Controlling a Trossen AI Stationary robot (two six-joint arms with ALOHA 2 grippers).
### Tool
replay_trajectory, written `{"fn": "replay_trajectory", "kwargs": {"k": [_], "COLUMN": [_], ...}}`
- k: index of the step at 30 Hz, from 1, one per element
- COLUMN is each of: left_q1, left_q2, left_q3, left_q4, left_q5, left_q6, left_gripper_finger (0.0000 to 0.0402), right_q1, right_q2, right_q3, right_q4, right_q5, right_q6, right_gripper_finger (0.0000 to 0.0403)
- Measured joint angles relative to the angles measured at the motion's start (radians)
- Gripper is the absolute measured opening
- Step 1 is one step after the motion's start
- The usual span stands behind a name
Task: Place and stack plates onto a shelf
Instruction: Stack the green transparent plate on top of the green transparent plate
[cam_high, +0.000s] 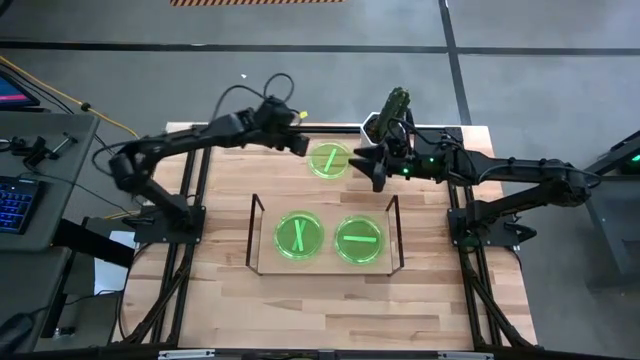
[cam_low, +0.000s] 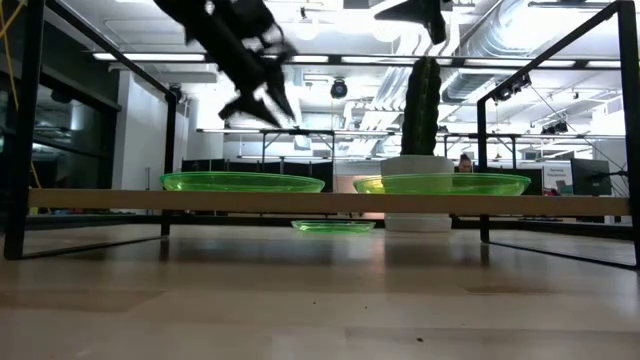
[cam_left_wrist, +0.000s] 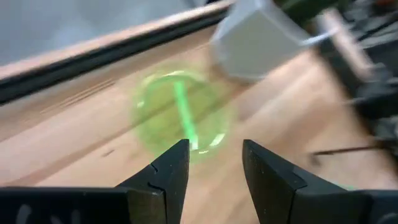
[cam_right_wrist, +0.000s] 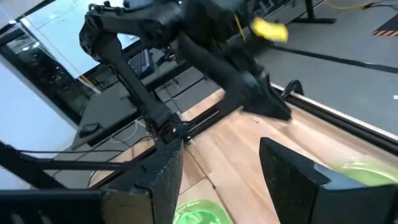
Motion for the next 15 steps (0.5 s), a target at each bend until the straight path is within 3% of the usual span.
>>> {"fn": "replay_trajectory", "kwargs": {"k": [15], "left_q1": [-0.015], "left_q2": [0.341], "left_q3": [0.002], "left_q4": [0.024], "left_q5": [0.020], "left_q6": [-0.185], "left_gripper_finger": [0.0138], "right_q1": [0.000], "right_q2": [0.000], "right_q3": [0.000], "right_q4": [-0.008], "right_q5": [0.028], "right_q6": [0.000], "right_gripper_finger": [0.0195]}}
